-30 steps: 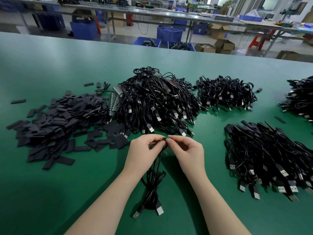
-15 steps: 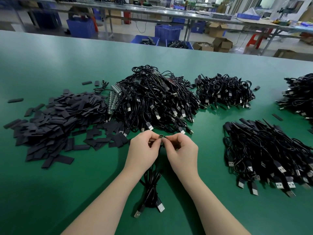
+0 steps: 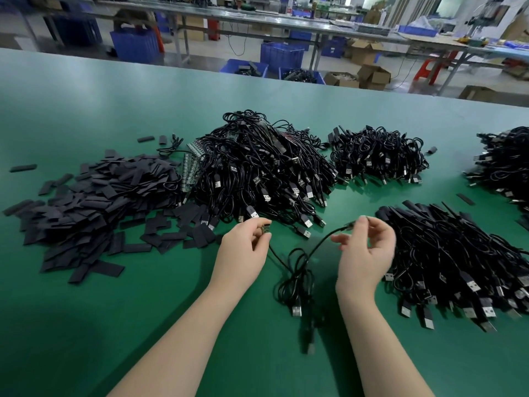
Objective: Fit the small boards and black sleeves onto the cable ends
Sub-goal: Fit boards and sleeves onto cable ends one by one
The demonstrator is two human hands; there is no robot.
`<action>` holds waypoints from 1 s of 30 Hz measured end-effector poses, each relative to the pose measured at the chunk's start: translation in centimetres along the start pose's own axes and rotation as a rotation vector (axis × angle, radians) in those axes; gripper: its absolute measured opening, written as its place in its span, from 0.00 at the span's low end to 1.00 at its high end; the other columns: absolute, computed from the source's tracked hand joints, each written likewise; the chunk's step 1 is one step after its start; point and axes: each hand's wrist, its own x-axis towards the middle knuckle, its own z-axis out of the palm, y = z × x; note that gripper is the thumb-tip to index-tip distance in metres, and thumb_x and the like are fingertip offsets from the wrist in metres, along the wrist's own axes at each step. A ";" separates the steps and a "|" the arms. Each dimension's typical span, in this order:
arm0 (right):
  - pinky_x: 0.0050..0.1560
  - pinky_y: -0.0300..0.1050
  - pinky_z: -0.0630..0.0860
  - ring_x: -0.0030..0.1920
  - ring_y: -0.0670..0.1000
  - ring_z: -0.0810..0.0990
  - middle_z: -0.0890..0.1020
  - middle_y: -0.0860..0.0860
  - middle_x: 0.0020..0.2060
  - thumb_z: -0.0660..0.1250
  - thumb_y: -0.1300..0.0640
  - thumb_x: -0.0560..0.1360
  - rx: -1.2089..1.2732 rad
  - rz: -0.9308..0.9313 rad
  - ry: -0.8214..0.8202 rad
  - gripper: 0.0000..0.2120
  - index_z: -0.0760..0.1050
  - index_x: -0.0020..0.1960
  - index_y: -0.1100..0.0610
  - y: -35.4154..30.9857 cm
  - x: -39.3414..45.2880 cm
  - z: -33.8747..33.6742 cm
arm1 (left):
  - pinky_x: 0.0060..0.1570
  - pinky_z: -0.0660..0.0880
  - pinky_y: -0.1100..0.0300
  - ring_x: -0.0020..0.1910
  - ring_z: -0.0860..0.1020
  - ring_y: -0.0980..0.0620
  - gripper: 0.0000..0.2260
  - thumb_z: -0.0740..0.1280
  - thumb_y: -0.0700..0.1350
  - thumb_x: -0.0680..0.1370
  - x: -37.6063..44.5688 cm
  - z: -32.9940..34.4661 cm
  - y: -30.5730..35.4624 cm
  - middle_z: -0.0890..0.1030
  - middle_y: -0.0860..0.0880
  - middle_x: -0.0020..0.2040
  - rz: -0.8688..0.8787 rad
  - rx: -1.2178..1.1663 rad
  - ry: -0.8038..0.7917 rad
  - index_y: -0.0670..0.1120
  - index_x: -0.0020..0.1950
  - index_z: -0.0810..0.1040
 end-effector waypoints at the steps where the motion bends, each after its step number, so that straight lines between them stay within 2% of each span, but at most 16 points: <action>1: 0.31 0.36 0.73 0.31 0.48 0.82 0.78 0.49 0.45 0.62 0.55 0.82 0.019 0.002 0.043 0.03 0.71 0.49 0.50 -0.1 0.3 -0.2 | 0.45 0.77 0.62 0.43 0.75 0.60 0.11 0.67 0.43 0.79 0.0 0.0 0.0 0.77 0.57 0.43 -0.003 0.008 0.002 0.53 0.60 0.79; 4: 0.32 0.38 0.74 0.30 0.49 0.82 0.77 0.49 0.45 0.60 0.55 0.83 0.085 -0.037 0.171 0.04 0.69 0.49 0.49 -0.6 1.0 -0.5 | 0.47 0.77 0.60 0.42 0.76 0.59 0.12 0.66 0.42 0.79 0.0 -0.1 0.1 0.76 0.57 0.45 0.000 0.051 0.003 0.51 0.61 0.79; 7: 0.37 0.41 0.77 0.33 0.52 0.84 0.75 0.50 0.47 0.58 0.56 0.84 0.137 -0.144 0.233 0.04 0.66 0.51 0.49 -1.4 1.0 -0.6 | 0.48 0.75 0.62 0.44 0.76 0.60 0.13 0.65 0.42 0.80 -0.1 0.0 0.2 0.76 0.56 0.48 0.021 0.123 -0.014 0.50 0.64 0.78; 11: 0.40 0.45 0.80 0.34 0.57 0.85 0.73 0.50 0.47 0.55 0.58 0.84 0.184 -0.290 0.181 0.03 0.63 0.52 0.51 -2.5 0.6 -0.6 | 0.46 0.70 0.66 0.44 0.74 0.61 0.13 0.64 0.42 0.81 -0.1 0.0 0.1 0.76 0.55 0.52 0.025 0.164 -0.032 0.49 0.65 0.77; 14: 0.41 0.47 0.81 0.34 0.57 0.85 0.74 0.49 0.46 0.53 0.60 0.84 0.223 -0.325 0.110 0.04 0.62 0.52 0.52 -3.1 0.3 -0.6 | 0.49 0.71 0.65 0.46 0.75 0.58 0.14 0.64 0.42 0.81 -0.1 -0.1 0.1 0.79 0.52 0.54 0.028 0.157 -0.034 0.50 0.67 0.76; 17: 0.41 0.45 0.81 0.36 0.55 0.86 0.74 0.49 0.44 0.55 0.58 0.84 0.328 -0.164 -0.021 0.03 0.64 0.51 0.52 -3.7 0.6 -0.8 | 0.52 0.74 0.62 0.51 0.76 0.58 0.18 0.63 0.45 0.81 -0.3 -0.1 0.0 0.77 0.55 0.54 0.026 0.089 -0.029 0.52 0.72 0.71; 19: 0.39 0.42 0.80 0.37 0.53 0.86 0.76 0.49 0.41 0.58 0.56 0.84 0.463 0.095 -0.128 0.04 0.67 0.51 0.53 -3.9 0.9 -1.0 | 0.52 0.72 0.64 0.54 0.75 0.60 0.20 0.62 0.49 0.82 -0.3 -0.1 0.1 0.75 0.56 0.58 0.034 0.088 -0.022 0.53 0.74 0.68; 21: 0.37 0.40 0.80 0.37 0.49 0.85 0.80 0.48 0.38 0.60 0.55 0.83 0.618 0.371 -0.235 0.05 0.70 0.50 0.56 -4.0 1.2 -0.9 | 0.59 0.70 0.63 0.60 0.73 0.60 0.19 0.59 0.52 0.83 -0.3 -0.1 0.3 0.74 0.56 0.64 0.060 0.077 0.031 0.52 0.74 0.68; 23: 0.35 0.37 0.79 0.35 0.45 0.84 0.82 0.49 0.37 0.61 0.54 0.81 0.728 0.553 -0.324 0.09 0.76 0.47 0.57 -4.2 1.0 -0.8 | 0.64 0.67 0.66 0.65 0.70 0.63 0.18 0.56 0.52 0.84 -0.3 -0.4 0.6 0.73 0.59 0.65 0.097 0.010 0.132 0.51 0.72 0.70; 26: 0.32 0.35 0.78 0.33 0.44 0.82 0.83 0.49 0.37 0.64 0.55 0.77 0.812 0.659 -0.408 0.13 0.82 0.37 0.57 -3.9 0.7 -0.6 | 0.63 0.63 0.73 0.65 0.69 0.66 0.19 0.53 0.53 0.83 -0.5 -0.8 1.2 0.71 0.66 0.62 0.168 -0.095 0.252 0.50 0.71 0.72; 28: 0.32 0.36 0.78 0.32 0.45 0.83 0.81 0.49 0.36 0.63 0.55 0.78 0.706 0.633 -0.447 0.11 0.79 0.40 0.57 -3.5 0.3 -0.1 | 0.64 0.65 0.70 0.65 0.71 0.63 0.18 0.53 0.53 0.83 -0.6 -1.2 1.5 0.72 0.66 0.62 0.222 -0.118 0.281 0.49 0.69 0.73; 30: 0.33 0.39 0.80 0.35 0.49 0.85 0.81 0.49 0.35 0.61 0.56 0.81 0.564 0.569 -0.484 0.07 0.72 0.45 0.56 -2.8 -0.3 0.5 | 0.62 0.68 0.69 0.62 0.72 0.65 0.18 0.54 0.51 0.83 -0.7 -1.8 1.9 0.74 0.63 0.60 0.330 -0.046 0.283 0.47 0.68 0.75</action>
